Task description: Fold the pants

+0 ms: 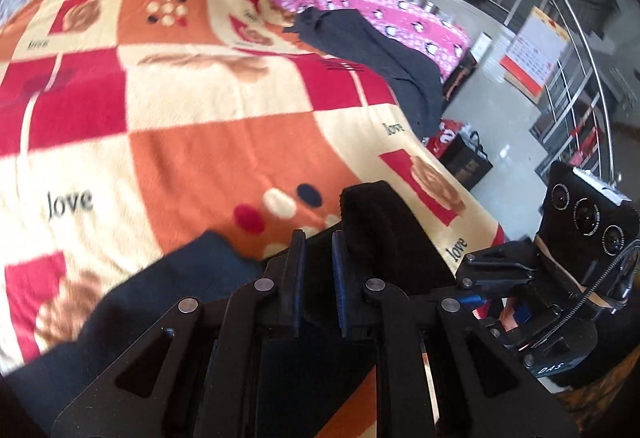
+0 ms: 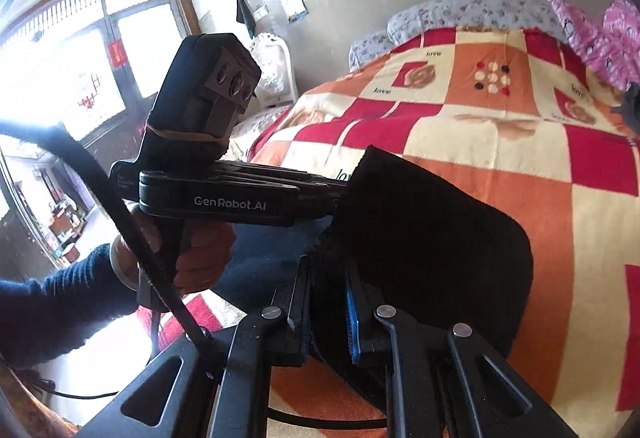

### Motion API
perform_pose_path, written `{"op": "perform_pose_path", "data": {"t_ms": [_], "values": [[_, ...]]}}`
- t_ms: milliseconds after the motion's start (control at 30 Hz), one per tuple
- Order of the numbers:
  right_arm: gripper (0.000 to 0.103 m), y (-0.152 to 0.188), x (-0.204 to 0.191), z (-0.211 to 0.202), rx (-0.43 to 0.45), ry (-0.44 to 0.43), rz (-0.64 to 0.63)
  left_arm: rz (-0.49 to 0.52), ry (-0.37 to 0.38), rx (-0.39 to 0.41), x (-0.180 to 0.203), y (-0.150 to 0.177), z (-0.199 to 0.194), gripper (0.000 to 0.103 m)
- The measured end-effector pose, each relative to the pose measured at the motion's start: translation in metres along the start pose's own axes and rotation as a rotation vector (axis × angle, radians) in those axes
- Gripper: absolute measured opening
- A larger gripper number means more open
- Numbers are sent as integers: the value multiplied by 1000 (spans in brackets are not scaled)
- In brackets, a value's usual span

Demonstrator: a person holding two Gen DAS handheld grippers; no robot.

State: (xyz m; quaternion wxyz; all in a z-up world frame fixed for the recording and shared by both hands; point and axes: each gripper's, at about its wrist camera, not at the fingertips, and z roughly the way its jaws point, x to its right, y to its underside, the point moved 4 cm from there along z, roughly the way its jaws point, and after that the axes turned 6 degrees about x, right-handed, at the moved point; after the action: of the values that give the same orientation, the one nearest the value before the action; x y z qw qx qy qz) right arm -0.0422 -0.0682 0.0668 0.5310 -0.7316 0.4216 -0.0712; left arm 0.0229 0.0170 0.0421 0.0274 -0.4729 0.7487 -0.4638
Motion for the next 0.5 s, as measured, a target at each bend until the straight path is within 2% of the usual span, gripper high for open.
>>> {"op": "perform_pose_path", "data": {"t_ms": [67,133,200,267,333,367,400,467,500], "values": [[13,8,-3,15,-37,-26,27,-33,-23,6,-12,7,-6,12],[14,17,-6,29,-72,-44,30,-74,-77,-4,-28,15,-10,12],[15,27,-6,52,-139,-71,63,-108,-123,-9,-41,22,-18,12],[15,35,-1,70,-195,-48,88,-129,-163,3,-49,25,-28,12],[25,31,-3,65,-167,-71,89,-142,-182,22,-51,26,-41,12],[42,24,-4,55,-147,-98,98,-143,-192,28,-51,26,-44,12],[56,16,-3,39,-104,-110,107,-138,-199,35,-48,27,-49,12],[57,2,3,2,-14,-91,110,-117,-207,44,-42,29,-55,12],[58,-5,12,-18,21,-53,115,-104,-215,44,-36,31,-57,12]]}}
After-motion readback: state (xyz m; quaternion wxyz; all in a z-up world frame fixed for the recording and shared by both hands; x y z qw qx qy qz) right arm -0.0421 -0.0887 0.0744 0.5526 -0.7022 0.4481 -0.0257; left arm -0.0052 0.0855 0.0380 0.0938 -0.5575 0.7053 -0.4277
